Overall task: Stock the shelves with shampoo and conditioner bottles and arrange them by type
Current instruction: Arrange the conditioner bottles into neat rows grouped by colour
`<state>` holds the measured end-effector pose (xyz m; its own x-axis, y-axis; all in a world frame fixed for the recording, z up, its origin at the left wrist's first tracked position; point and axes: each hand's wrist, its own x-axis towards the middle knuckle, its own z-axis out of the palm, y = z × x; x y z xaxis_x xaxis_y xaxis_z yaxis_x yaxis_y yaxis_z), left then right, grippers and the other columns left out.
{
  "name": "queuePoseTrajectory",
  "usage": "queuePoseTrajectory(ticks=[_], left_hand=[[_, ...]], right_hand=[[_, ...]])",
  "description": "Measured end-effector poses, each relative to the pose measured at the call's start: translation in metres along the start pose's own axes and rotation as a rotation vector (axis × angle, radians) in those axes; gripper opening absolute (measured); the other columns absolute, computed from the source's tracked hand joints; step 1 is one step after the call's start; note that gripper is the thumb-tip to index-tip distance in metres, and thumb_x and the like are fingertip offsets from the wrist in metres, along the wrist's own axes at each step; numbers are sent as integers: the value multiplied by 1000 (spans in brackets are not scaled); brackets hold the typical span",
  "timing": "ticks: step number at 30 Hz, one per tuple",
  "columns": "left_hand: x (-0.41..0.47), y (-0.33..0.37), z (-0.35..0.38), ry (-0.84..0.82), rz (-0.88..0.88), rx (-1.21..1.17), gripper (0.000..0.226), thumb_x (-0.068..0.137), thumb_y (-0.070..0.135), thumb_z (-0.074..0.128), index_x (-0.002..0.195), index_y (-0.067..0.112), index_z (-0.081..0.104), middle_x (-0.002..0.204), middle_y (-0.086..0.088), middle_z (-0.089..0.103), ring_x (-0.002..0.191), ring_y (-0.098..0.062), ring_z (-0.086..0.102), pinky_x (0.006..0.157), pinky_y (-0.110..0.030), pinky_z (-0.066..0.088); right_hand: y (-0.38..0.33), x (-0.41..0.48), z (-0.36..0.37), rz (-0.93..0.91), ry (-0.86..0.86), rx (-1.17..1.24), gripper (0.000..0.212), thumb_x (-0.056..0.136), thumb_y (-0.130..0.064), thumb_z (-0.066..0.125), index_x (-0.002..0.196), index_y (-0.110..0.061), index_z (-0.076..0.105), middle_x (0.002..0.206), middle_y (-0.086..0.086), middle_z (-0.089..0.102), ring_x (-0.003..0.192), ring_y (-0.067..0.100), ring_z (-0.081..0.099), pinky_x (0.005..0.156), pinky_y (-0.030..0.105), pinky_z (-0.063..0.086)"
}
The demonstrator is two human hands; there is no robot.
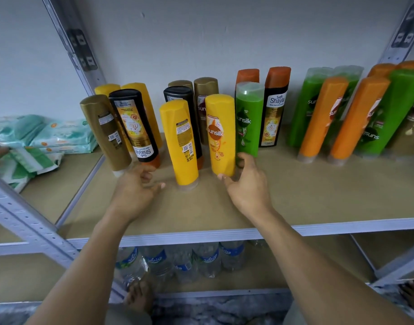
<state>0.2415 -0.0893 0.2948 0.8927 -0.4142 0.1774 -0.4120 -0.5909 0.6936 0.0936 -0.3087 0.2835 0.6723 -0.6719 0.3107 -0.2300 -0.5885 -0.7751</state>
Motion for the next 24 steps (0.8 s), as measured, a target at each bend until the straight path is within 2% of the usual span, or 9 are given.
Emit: queuePoseTrajectory(ticks=[3, 5, 7, 9, 12, 15, 18, 21, 24], left_hand=[[2, -9, -8, 273, -60, -4, 22, 86, 21, 75, 105, 19, 63, 107, -5, 59, 89, -23, 60, 73, -31, 42], [3, -11, -14, 463, -110, -56, 32, 87, 26, 76, 111, 12, 59, 119, -10, 49, 91, -24, 55, 79, -30, 39], [5, -16, -19, 553, -150, -163, 51, 86, 33, 78, 122, 9, 51, 130, -14, 41, 101, -25, 53, 85, -31, 39], [14, -30, -21, 514, -198, -224, 70, 82, 41, 81, 133, 12, 43, 138, -13, 38, 116, -25, 51, 94, -34, 42], [30, -45, -26, 381, -250, -315, 92, 79, 46, 83, 150, 20, 31, 152, -2, 42, 135, -20, 46, 110, -42, 42], [42, -51, -26, 308, -175, -397, 77, 86, 26, 81, 149, 21, 37, 137, 9, 54, 123, -12, 56, 102, -32, 45], [46, -57, -24, 325, -171, -315, 56, 90, 18, 74, 141, 20, 51, 120, 6, 62, 106, -14, 61, 90, -30, 47], [46, -63, -24, 324, -165, -366, 57, 90, 15, 74, 141, 20, 50, 117, 6, 63, 101, -12, 60, 86, -26, 46], [46, -72, -27, 303, -136, -385, 57, 91, 12, 72, 141, 22, 47, 117, 5, 63, 103, -13, 62, 87, -28, 47]], right_hand=[[-3, -6, 0, -66, 91, -21, 44, 86, -30, 78, 121, -18, 56, 106, 1, 58, 89, 17, 61, 78, 37, 53], [-8, -12, 1, -139, 115, 13, 31, 87, -26, 76, 112, -18, 59, 97, -2, 59, 83, 14, 60, 75, 37, 55], [-16, -20, 2, -208, 132, 45, 22, 89, -22, 74, 106, -17, 61, 95, -2, 60, 81, 10, 59, 71, 32, 55], [-27, -30, 7, -258, 132, 82, 18, 90, -20, 73, 104, -17, 62, 94, -5, 61, 80, 8, 59, 69, 30, 55], [-43, -47, 24, -302, -21, 141, 21, 91, -21, 72, 110, -17, 64, 97, -6, 64, 86, 7, 60, 77, 33, 55], [-62, -60, 45, -329, -260, 143, 41, 94, -27, 68, 133, -20, 57, 123, -5, 64, 113, 9, 59, 98, 35, 51], [-78, -62, 66, -302, -415, 74, 63, 98, -34, 64, 153, -24, 36, 153, -6, 44, 139, 10, 41, 113, 26, 36], [-90, -52, 91, -197, -423, 61, 74, 100, -33, 62, 160, -18, 21, 162, -1, 32, 148, 14, 29, 109, 18, 23], [-102, -32, 120, -132, -337, 61, 80, 99, -30, 64, 160, -13, 15, 164, 4, 28, 151, 18, 25, 113, 20, 20]])
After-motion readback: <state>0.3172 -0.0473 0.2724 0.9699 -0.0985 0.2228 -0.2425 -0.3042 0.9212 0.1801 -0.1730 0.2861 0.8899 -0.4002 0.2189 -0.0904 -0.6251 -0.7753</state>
